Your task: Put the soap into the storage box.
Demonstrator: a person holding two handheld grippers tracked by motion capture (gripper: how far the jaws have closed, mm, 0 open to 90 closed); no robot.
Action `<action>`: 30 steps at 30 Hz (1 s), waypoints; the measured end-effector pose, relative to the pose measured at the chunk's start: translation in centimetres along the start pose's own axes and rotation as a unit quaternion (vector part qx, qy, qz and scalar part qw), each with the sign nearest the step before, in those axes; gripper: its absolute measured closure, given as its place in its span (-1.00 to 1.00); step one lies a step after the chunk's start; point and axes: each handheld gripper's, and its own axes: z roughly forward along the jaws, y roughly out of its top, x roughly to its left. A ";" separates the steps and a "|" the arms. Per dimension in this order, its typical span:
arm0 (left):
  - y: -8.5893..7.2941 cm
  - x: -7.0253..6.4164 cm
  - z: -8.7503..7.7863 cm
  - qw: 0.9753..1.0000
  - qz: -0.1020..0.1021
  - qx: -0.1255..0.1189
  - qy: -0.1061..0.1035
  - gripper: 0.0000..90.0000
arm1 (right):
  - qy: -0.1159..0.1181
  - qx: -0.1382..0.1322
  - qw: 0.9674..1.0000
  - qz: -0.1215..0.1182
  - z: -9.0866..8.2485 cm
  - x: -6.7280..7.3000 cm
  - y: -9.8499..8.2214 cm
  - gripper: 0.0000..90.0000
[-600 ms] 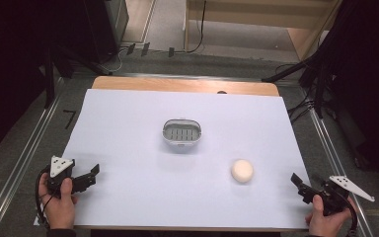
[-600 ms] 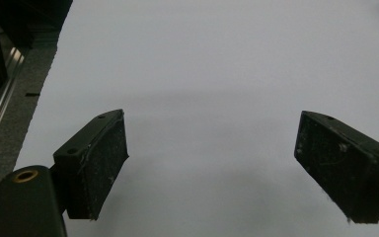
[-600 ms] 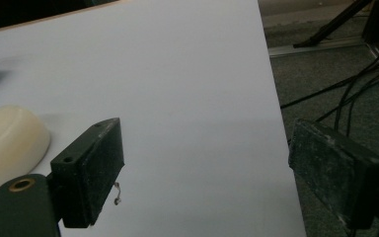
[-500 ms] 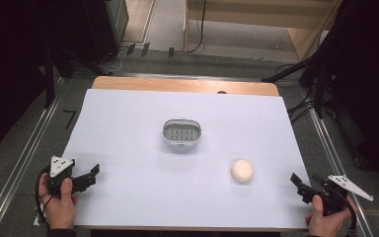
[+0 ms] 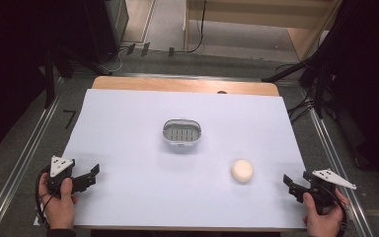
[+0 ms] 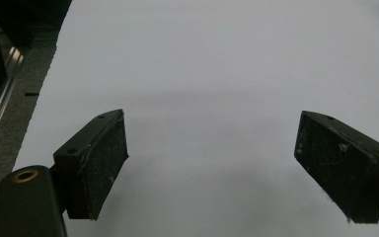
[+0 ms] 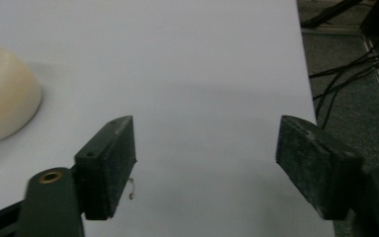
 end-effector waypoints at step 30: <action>0.0 0.0 0.0 1.000 0.001 0.001 0.002 -0.69 | 0.068 0.119 0.988 -0.065 0.3 3.0 3.9 -0.65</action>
